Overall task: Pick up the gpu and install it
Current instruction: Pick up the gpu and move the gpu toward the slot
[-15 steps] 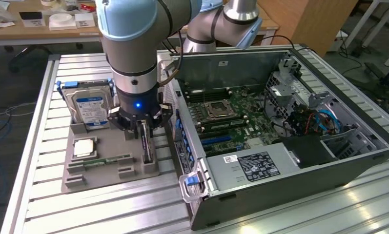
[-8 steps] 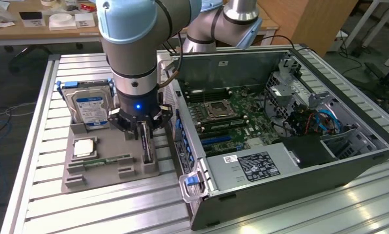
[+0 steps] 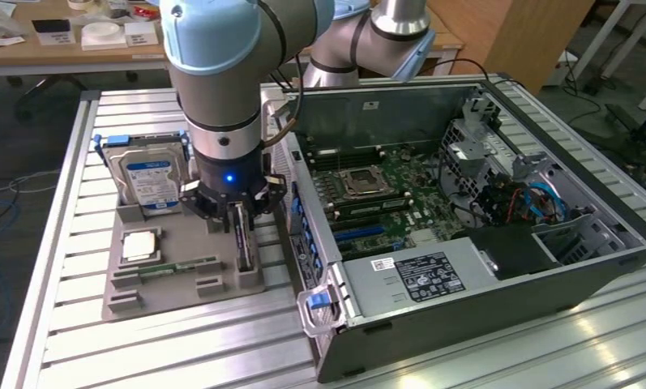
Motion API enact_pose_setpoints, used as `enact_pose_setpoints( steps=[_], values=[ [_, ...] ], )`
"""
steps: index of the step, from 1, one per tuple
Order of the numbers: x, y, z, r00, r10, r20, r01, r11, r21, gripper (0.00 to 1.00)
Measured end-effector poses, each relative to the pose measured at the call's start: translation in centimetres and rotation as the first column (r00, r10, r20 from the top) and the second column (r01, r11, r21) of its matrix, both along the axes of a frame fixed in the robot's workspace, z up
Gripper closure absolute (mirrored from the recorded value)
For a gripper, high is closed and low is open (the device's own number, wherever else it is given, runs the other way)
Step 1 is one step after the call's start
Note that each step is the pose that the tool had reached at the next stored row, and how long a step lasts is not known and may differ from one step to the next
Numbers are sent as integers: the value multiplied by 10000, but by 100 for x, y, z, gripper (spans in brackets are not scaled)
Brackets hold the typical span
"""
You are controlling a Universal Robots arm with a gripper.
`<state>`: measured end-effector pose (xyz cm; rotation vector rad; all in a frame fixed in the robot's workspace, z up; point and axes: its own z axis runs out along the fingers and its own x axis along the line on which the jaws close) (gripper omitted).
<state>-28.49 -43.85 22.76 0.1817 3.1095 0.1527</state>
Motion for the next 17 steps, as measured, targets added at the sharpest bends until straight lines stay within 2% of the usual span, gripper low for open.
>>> enact_pose_setpoints(
  steps=[14, 16, 17],
  values=[
    [9, 0, -7, 10000, 0, -1, 0, 10000, -1, 58],
    [9, 0, -7, 10000, 0, -1, 0, 10000, -1, 60],
    [9, 0, -7, 10000, 0, -2, 0, 10000, -1, 67]
  ],
)
